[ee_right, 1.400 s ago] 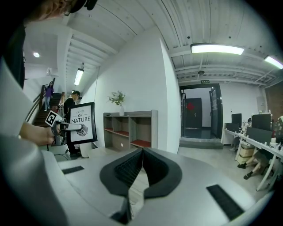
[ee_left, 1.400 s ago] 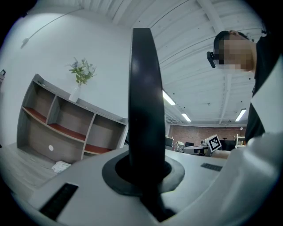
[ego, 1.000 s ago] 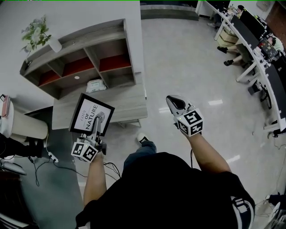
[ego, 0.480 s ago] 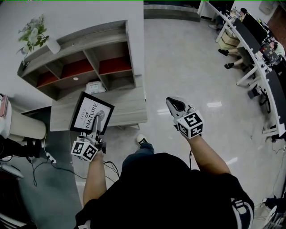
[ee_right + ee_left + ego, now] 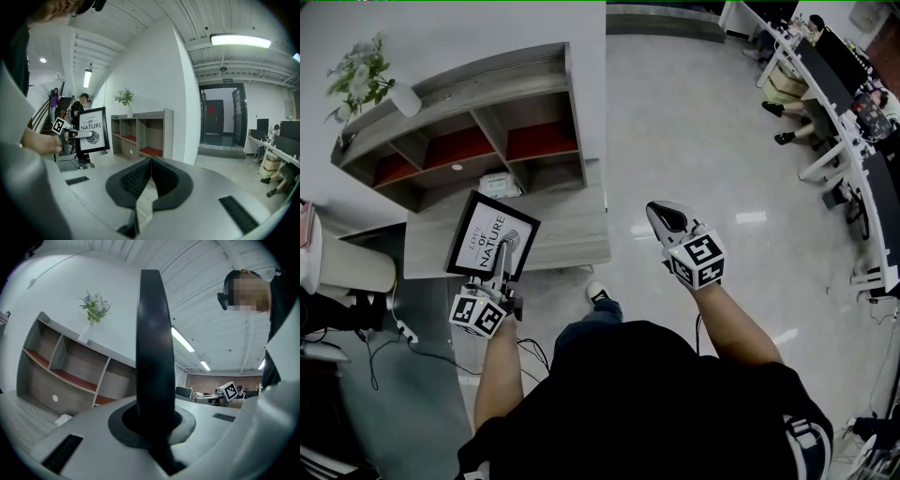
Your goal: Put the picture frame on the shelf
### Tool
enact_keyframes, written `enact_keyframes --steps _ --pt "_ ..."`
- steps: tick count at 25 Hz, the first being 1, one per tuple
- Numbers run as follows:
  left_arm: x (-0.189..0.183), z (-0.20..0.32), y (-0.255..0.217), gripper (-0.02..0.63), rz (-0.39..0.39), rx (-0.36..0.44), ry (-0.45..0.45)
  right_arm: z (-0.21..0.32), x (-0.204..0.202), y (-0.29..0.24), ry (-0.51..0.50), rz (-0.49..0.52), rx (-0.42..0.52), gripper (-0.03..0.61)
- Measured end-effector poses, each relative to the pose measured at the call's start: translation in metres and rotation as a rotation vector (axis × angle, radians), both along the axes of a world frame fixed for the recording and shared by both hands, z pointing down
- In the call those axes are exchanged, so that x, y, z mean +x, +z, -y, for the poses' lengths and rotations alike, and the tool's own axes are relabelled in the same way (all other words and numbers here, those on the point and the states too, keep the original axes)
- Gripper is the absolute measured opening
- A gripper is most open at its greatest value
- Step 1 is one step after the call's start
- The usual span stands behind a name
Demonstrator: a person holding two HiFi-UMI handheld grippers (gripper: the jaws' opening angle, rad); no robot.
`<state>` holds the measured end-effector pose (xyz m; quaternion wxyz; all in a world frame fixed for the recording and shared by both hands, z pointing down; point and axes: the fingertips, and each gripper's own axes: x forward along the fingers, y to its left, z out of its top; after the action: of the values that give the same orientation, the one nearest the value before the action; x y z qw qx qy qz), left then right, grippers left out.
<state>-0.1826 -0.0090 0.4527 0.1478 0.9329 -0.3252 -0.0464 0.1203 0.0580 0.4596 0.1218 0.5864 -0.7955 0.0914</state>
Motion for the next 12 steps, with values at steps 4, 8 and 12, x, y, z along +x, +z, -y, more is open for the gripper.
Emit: enact_keyframes --steps 4,8,12 --pt "0.007 0.013 0.001 0.028 0.003 -0.003 0.002 0.015 0.004 0.002 -0.005 0.004 -0.005 0.014" --pt "0.007 0.027 0.006 0.028 0.012 -0.005 -0.008 0.031 0.003 0.007 -0.019 0.010 -0.007 0.014" --pt "0.014 0.040 0.007 0.028 0.015 -0.006 -0.011 0.042 0.009 0.010 -0.028 -0.008 -0.012 0.014"
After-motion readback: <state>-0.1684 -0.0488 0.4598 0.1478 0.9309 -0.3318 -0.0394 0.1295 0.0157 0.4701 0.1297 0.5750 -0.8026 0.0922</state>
